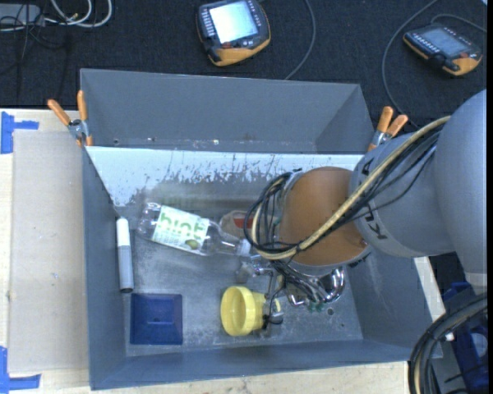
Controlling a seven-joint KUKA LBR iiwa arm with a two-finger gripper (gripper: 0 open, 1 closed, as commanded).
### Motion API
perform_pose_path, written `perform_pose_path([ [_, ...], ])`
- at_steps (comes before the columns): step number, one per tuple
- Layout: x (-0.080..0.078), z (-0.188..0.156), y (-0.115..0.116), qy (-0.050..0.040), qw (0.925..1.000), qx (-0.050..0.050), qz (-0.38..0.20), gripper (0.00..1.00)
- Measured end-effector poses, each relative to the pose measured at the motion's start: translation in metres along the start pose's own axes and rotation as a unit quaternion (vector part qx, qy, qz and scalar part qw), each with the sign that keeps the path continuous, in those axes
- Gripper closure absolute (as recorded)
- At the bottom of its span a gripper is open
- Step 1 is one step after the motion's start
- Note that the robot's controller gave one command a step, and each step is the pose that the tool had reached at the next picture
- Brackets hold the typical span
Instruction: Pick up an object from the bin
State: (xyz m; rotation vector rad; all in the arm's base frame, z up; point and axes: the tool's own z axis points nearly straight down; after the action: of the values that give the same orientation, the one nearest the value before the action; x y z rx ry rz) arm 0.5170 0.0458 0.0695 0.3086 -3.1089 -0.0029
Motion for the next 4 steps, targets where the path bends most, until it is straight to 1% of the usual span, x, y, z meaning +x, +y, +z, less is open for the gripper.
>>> perform_pose_path([
  [1,-0.018,0.000,0.002,-0.0004,0.9338,0.000,-0.358,0.00],
  [2,0.006,-0.043,0.019,-0.0001,0.9454,-0.001,-0.326,0.00],
  [3,-0.018,-0.120,0.089,-0.0028,0.9732,-0.002,-0.230,0.00],
  [4,0.014,-0.066,0.115,0.0009,0.9810,-0.003,-0.194,0.00],
])
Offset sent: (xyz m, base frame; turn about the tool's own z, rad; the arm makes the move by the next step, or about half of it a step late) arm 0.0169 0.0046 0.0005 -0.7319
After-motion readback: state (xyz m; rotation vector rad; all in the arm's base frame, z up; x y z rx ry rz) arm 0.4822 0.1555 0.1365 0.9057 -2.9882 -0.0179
